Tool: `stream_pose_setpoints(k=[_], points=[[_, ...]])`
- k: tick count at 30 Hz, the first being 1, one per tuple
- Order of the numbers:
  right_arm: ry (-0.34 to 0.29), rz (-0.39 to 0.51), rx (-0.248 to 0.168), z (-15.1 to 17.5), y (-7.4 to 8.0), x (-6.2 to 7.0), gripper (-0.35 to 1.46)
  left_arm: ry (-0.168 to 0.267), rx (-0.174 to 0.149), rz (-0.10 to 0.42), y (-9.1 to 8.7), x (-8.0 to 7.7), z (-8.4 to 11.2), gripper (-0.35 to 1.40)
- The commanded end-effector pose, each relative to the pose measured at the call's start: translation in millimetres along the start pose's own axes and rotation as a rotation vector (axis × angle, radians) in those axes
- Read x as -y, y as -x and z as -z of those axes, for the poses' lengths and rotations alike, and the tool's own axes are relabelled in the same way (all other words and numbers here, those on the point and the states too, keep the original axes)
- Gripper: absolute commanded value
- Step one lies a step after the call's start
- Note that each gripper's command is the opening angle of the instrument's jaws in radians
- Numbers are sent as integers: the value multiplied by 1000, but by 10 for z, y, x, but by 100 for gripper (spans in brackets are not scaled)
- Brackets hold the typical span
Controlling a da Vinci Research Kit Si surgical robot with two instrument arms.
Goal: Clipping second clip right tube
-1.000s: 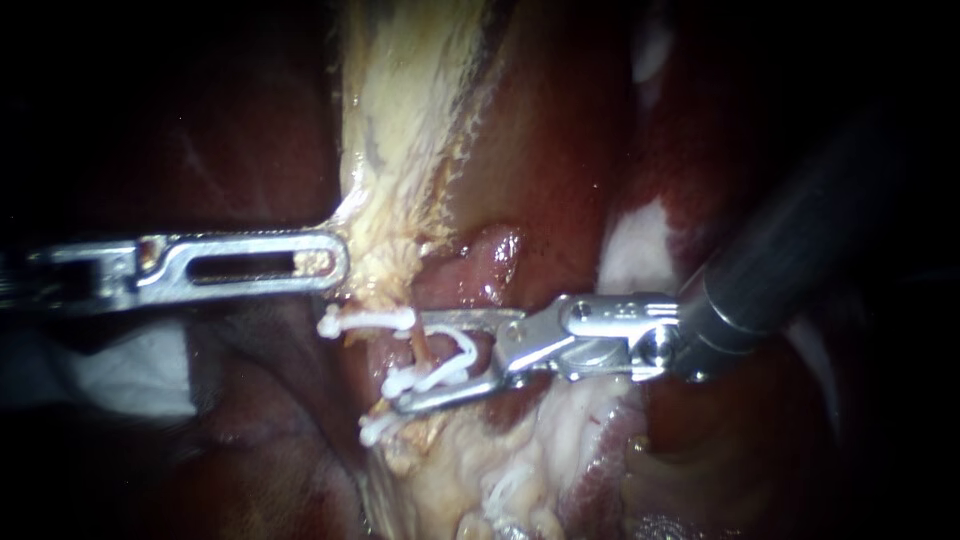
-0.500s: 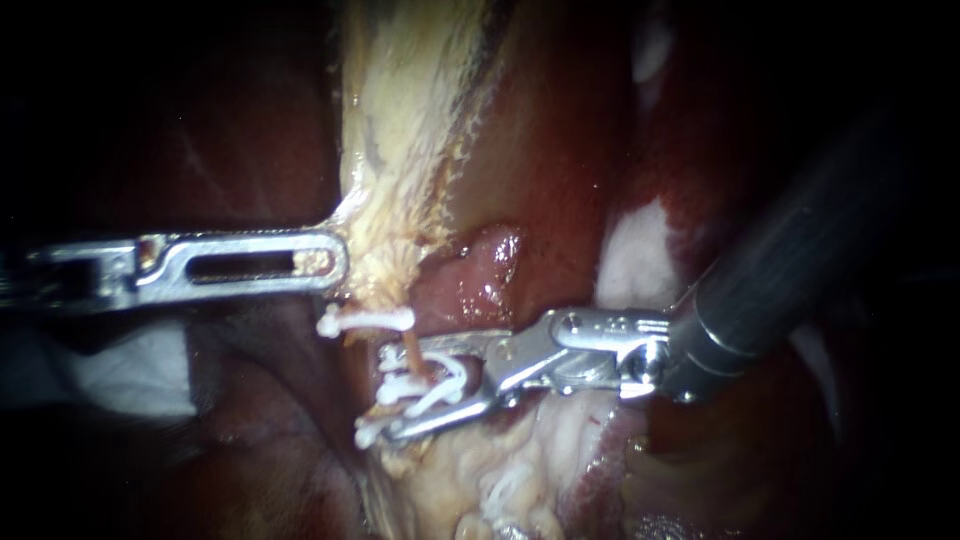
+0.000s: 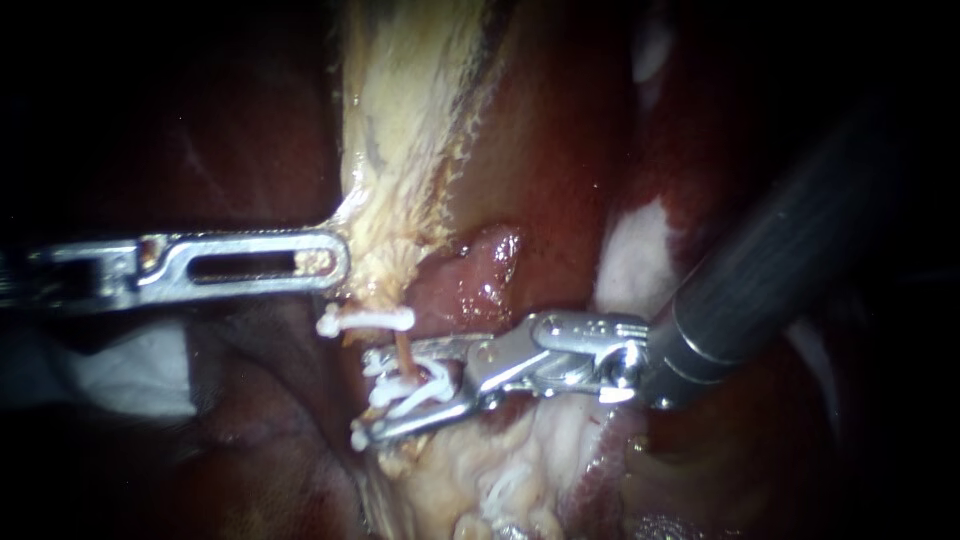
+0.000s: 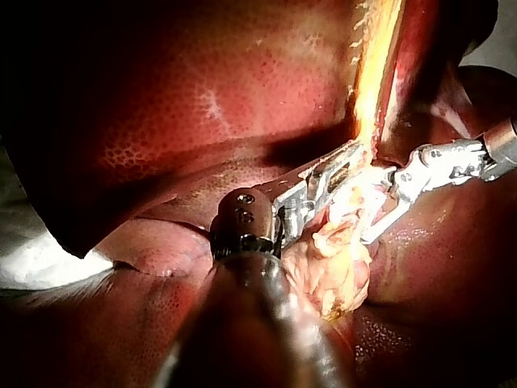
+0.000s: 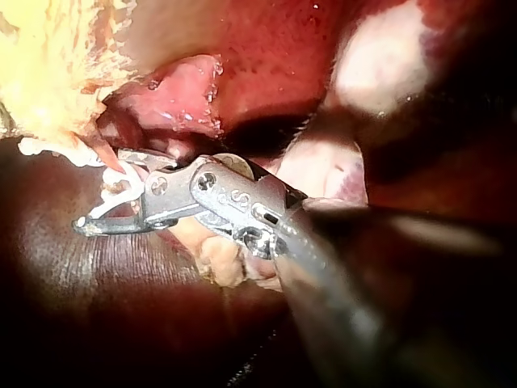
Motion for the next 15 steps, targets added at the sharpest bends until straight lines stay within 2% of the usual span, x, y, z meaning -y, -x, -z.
stream_pose_setpoints(k=[1, 4, 6, 8, 10, 13, 15], points=[[0, -7, -3, 1, 0, 0, 47, 1, 0, 0, 0, 0, 0, -35], [9, -8, 7, 1, 0, -1, 39, 1, 0, 0, 0, 0, 0, -35], [21, -9, 19, 3, 0, -3, 27, 1, 0, 0, 0, 0, 0, -35], [50, -9, 37, 6, 2, -4, -2, 1, 0, 0, 0, 0, 0, -35], [63, -9, 52, 9, 3, -6, -19, 1, 0, 0, 0, 0, 0, -35], [65, -10, 55, 12, 4, -9, -35, 1, 0, 0, 0, 0, 0, -35], [67, -10, 60, 13, 4, -9, -35, 1, 0, 0, 0, 0, 0, -35]])
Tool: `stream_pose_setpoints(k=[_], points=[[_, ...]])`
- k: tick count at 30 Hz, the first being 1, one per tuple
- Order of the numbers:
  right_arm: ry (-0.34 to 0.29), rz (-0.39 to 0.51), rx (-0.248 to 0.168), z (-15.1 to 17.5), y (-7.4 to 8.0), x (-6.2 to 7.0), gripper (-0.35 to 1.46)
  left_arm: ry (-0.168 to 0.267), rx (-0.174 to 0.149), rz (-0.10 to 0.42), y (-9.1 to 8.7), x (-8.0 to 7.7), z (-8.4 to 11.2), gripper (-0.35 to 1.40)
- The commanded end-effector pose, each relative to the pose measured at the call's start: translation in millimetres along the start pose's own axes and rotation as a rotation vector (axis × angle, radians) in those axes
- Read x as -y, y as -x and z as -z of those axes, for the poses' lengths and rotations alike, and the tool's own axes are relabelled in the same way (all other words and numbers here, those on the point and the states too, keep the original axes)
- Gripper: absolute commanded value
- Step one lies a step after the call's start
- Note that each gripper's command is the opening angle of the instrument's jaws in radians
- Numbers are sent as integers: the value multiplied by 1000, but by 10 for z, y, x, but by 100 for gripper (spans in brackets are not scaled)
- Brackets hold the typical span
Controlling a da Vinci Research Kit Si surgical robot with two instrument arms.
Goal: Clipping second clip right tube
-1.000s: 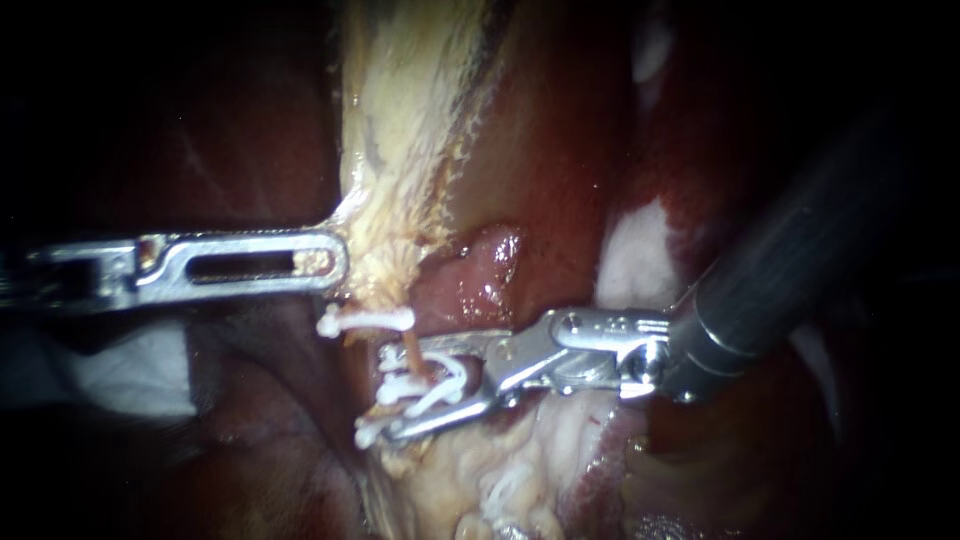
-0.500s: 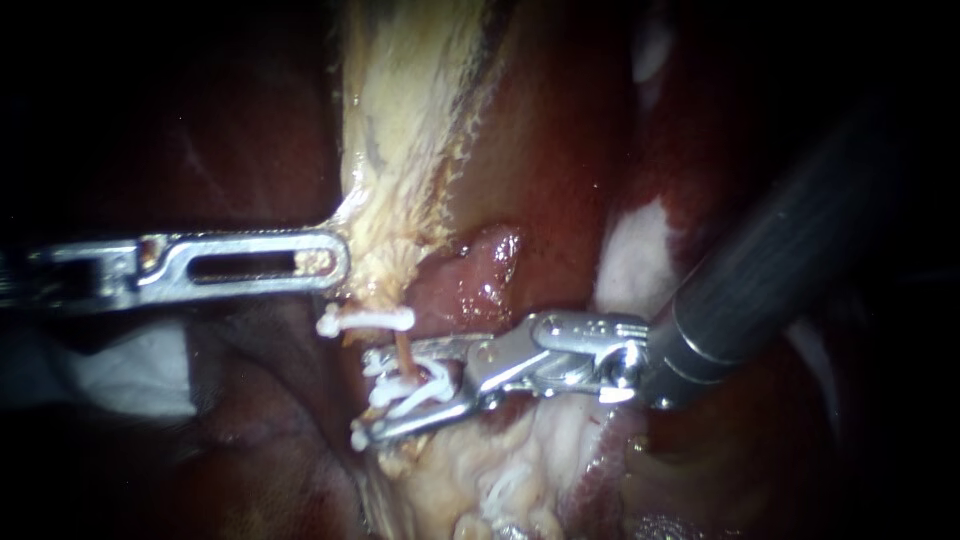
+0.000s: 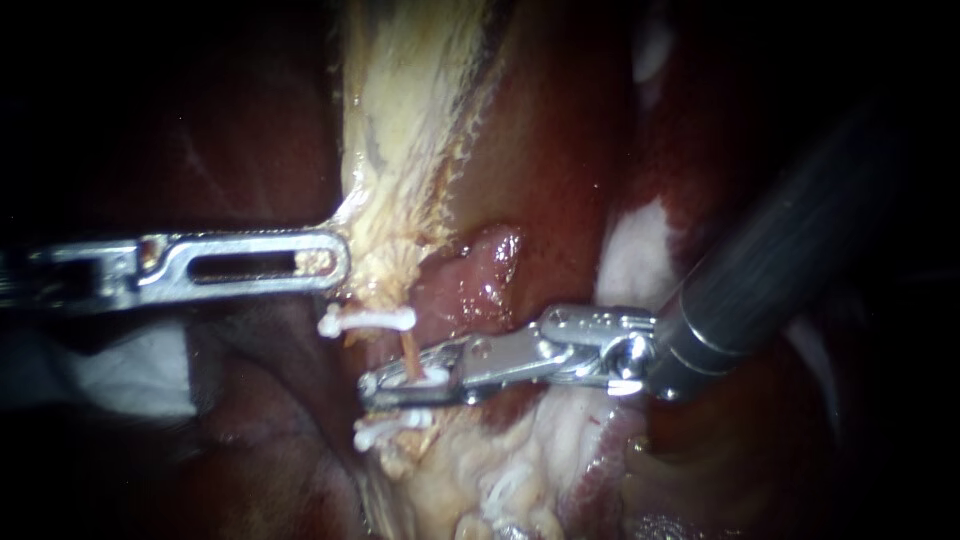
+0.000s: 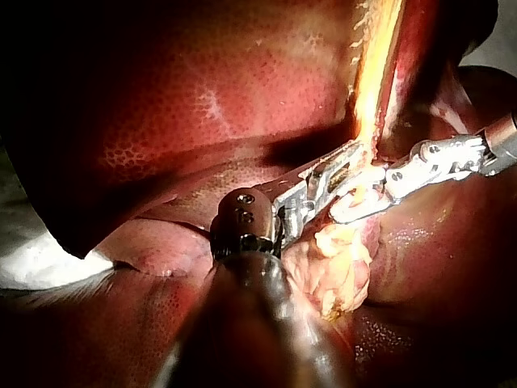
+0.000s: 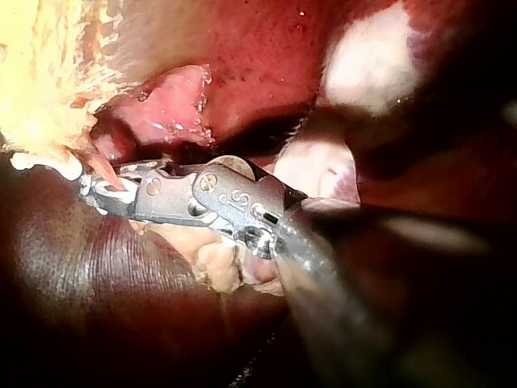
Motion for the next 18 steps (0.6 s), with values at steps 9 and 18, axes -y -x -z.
stream_pose_setpoints(k=[9, 18], points=[[4, -10, 8, 0, 0, 2, -35, 0, 0, 0, 0, 0, -1, -35], [5, -11, 8, 0, 1, 1, -35, 0, 0, 0, 0, 0, -1, -35]])
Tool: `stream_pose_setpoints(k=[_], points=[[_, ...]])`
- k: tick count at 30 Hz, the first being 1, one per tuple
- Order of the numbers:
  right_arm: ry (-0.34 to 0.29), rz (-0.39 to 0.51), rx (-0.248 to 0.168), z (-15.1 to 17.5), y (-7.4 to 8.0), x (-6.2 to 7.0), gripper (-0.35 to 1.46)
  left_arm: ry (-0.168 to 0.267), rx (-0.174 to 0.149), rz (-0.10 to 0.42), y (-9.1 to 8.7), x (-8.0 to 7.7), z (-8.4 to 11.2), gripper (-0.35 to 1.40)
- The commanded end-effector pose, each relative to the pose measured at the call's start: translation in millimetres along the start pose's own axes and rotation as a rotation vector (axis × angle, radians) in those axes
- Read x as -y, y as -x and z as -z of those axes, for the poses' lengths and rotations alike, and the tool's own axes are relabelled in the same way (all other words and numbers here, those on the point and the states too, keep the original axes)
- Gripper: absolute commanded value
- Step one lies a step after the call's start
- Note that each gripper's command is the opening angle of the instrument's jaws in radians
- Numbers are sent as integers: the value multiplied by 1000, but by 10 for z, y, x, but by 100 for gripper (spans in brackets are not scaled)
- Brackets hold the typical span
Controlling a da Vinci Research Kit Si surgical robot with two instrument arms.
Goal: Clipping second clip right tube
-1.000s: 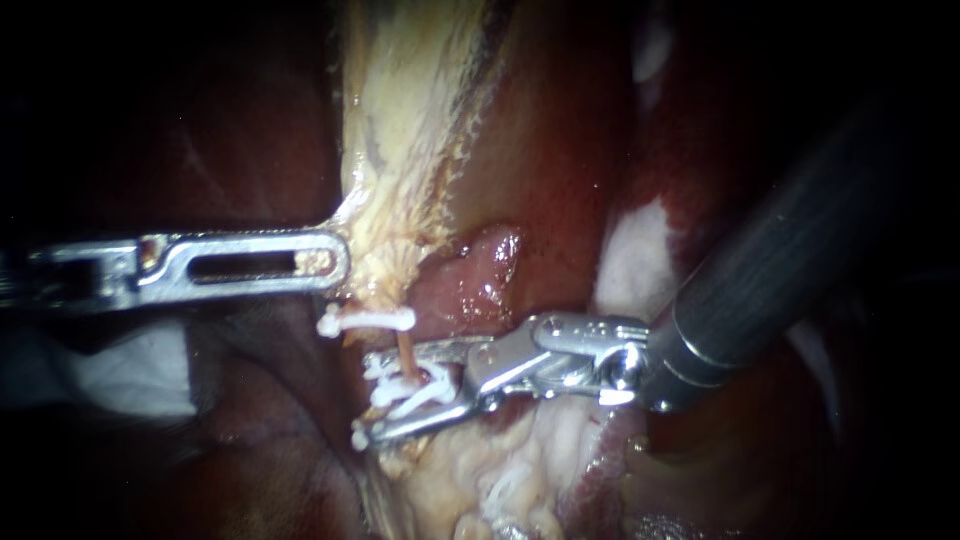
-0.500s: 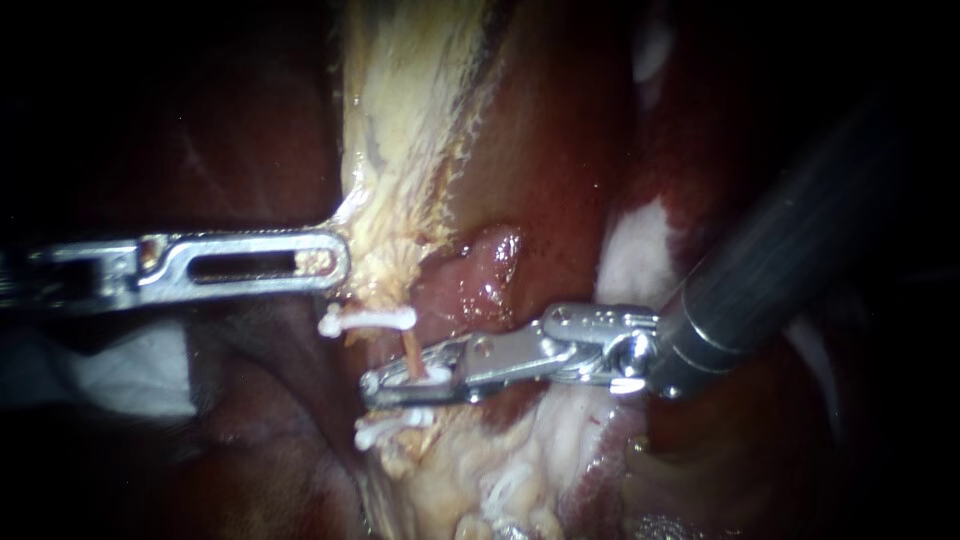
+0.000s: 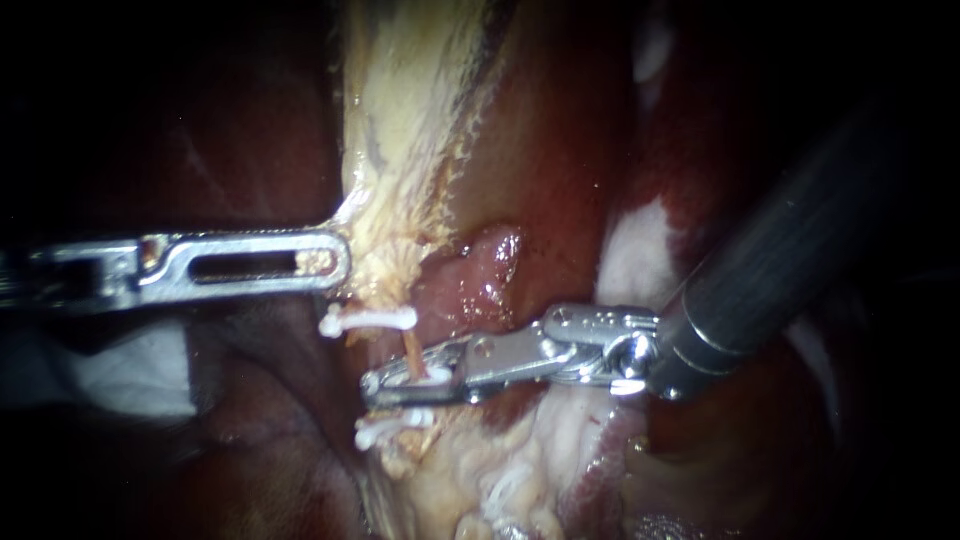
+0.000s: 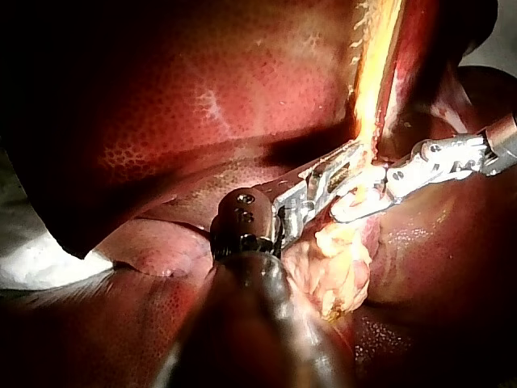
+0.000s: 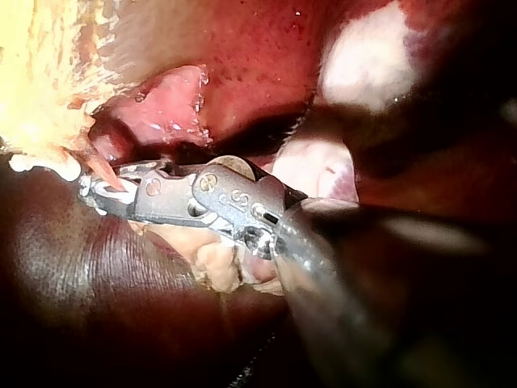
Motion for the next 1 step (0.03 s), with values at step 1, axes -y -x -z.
stream_pose_setpoints(k=[1], points=[[0, 0, 0, 0, 0, -1, -35, 0, 0, 0, 0, 0, 0, -35]])
